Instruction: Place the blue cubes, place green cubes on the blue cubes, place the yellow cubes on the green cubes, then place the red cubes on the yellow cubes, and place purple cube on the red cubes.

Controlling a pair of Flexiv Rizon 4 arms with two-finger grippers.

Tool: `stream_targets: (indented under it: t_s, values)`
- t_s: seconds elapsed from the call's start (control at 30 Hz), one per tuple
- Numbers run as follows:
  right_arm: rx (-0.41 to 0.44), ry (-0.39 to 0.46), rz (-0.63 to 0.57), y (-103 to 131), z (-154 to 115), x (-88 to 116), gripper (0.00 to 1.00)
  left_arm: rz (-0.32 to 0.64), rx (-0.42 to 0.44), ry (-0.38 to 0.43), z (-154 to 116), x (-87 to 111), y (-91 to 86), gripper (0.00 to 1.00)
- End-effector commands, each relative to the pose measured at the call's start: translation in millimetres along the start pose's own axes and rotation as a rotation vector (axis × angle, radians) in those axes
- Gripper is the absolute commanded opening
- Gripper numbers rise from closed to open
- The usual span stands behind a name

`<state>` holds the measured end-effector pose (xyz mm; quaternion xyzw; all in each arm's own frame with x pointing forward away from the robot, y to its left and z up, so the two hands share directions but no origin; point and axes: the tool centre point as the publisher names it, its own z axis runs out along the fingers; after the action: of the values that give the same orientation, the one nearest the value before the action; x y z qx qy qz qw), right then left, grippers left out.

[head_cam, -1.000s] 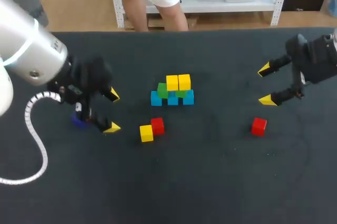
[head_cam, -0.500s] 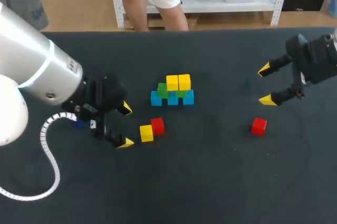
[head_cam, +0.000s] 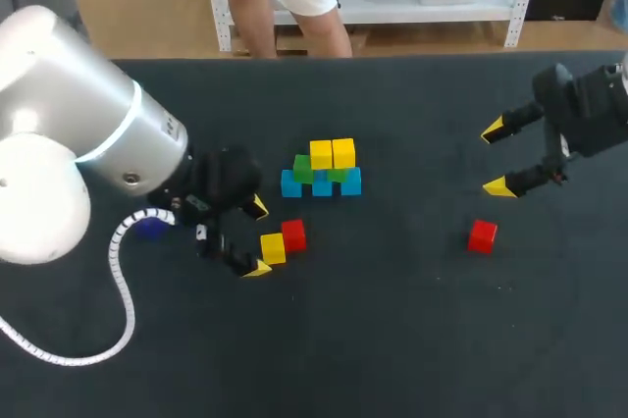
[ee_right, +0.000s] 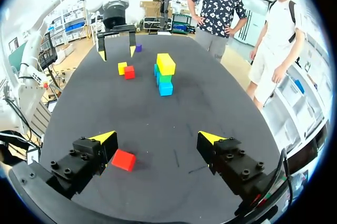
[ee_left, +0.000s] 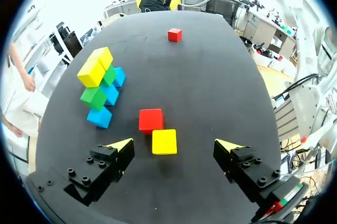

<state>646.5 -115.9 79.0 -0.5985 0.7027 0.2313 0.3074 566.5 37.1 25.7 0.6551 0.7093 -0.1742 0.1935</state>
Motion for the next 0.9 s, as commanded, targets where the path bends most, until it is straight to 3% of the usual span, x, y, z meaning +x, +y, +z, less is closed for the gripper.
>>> stream_targets:
  t_s: [0.03, 0.63, 0.67, 0.8, 0.83, 0.9]
  values:
    - [-0.001, -0.003, -0.001, -0.5, 0.7, 0.5, 1.0, -0.007, 0.008, 0.014, 7.5, -1.0, 5.4, 1.0]
    - [-0.001, -0.003, -0.001, -0.5, 0.7, 0.5, 1.0, -0.034, 0.002, 0.008, 17.2, -0.6, 4.8, 1.0]
    - [-0.001, -0.003, -0.001, -0.5, 0.7, 0.5, 1.0, -0.036, 0.002, 0.008, 17.8, -0.7, 4.9, 0.98]
    - [-0.001, -0.003, -0.001, -0.5, 0.7, 0.5, 1.0, -0.043, -0.002, 0.006, 19.8, -0.5, 6.3, 0.74]
    - [-0.001, -0.003, -0.001, -0.5, 0.7, 0.5, 1.0, -0.046, -0.004, 0.004, 19.9, -0.5, 6.3, 0.58]
    - [-0.001, -0.003, -0.001, -0.5, 0.7, 0.5, 1.0, -0.052, -0.004, 0.006, 21.8, 0.4, 5.8, 0.53]
